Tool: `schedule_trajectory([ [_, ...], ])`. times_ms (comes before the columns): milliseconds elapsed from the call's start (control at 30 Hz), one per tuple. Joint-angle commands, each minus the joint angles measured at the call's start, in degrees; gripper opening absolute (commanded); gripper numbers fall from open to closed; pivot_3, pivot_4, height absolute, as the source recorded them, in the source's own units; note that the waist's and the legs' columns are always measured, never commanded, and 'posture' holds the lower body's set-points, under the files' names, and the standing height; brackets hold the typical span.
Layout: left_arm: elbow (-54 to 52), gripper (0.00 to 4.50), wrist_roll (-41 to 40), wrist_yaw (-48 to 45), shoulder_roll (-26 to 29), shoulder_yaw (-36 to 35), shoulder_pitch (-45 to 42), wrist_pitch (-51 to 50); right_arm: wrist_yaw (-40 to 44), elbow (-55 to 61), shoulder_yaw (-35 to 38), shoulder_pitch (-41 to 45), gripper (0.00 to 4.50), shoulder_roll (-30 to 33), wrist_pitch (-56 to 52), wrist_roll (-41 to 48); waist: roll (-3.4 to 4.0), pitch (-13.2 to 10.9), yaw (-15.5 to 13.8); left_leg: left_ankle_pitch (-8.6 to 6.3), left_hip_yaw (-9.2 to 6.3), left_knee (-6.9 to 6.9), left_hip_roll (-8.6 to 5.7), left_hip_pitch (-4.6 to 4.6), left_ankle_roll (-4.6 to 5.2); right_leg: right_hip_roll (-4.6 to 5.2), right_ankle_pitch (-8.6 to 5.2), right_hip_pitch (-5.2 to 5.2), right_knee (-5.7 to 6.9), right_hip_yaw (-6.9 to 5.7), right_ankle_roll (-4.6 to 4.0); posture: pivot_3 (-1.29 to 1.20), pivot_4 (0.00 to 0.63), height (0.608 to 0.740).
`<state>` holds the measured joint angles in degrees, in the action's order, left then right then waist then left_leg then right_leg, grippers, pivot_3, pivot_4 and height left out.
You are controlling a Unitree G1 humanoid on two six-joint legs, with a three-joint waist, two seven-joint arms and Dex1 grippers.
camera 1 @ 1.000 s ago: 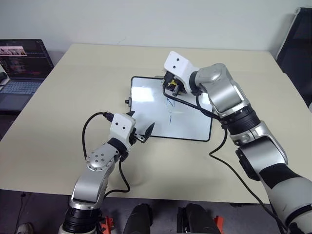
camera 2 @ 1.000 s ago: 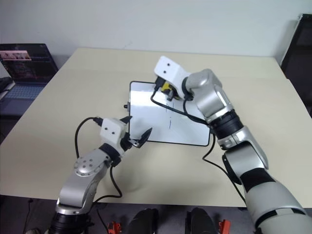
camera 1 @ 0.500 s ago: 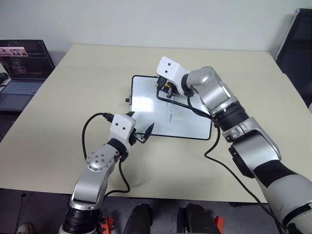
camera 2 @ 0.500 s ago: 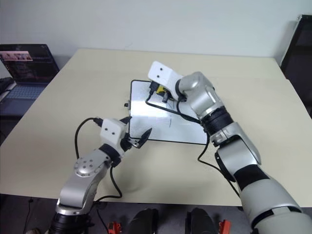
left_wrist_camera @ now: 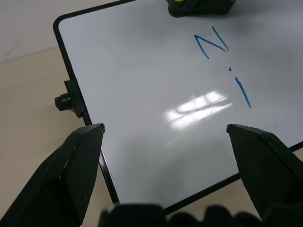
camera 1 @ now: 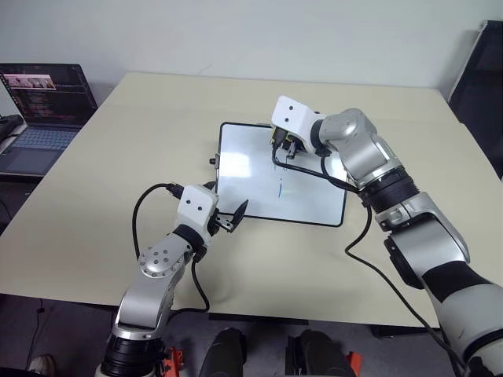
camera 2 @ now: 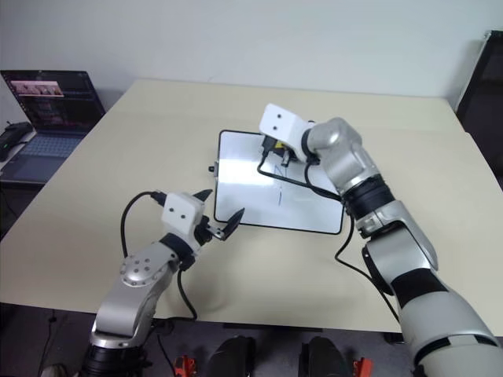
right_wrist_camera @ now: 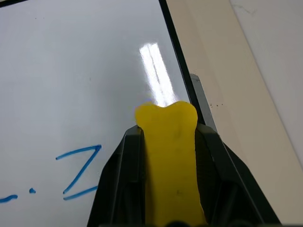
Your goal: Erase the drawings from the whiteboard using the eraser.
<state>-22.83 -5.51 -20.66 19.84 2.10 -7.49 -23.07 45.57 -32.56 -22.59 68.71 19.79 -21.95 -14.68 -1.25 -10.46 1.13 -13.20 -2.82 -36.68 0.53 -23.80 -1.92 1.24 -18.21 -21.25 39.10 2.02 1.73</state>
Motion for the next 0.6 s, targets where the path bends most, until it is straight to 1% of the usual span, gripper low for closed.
schedule_trajectory([
  [33, -1.56, 4.5, 0.07, -0.06, -0.06, -0.07, -0.61, 1.6, 0.3, 0.86, 0.6, -2.08, 1.08, 3.13, -3.02, -1.78, 0.0, 0.0, -0.02, 0.0, 0.0, -0.03, 0.0, 0.0, 0.0, 0.0, 0.01, 0.01, 0.0, 0.01, 0.01, 0.0, 0.15, 0.74],
  [367, -1.66, 4.5, 0.1, -0.35, 0.51, -0.52, -0.63, 1.57, 1.18, 7.58, 1.12, -8.21, 1.08, 8.45, -6.75, -1.73, -0.02, 0.02, -0.66, 0.02, -0.05, -0.2, 0.0, 0.01, 0.03, -0.01, 0.08, 0.12, 0.0, -0.03, 0.04, 0.0, 0.15, 0.74],
  [500, -1.76, 4.5, 0.03, -0.52, 0.62, -0.46, -0.62, 1.5, 1.38, 9.97, 1.42, -8.17, 1.08, 8.14, -9.05, -1.35, -0.03, 0.03, -0.83, 0.05, -0.04, -0.23, 0.0, 0.04, 0.08, -0.01, 0.14, 0.15, 0.0, -0.02, 0.05, 0.0, 0.15, 0.74],
  [600, -1.56, 4.5, 0.02, -0.67, 0.63, -0.32, -1.0, 1.47, 1.67, 11.92, 1.64, -6.37, 1.08, 6.63, -11.32, -0.66, -0.03, 0.03, -0.83, 0.07, -0.04, -0.23, 0.0, 0.04, 0.1, -0.01, 0.16, 0.15, 0.01, -0.02, 0.04, 0.0, 0.15, 0.74],
])
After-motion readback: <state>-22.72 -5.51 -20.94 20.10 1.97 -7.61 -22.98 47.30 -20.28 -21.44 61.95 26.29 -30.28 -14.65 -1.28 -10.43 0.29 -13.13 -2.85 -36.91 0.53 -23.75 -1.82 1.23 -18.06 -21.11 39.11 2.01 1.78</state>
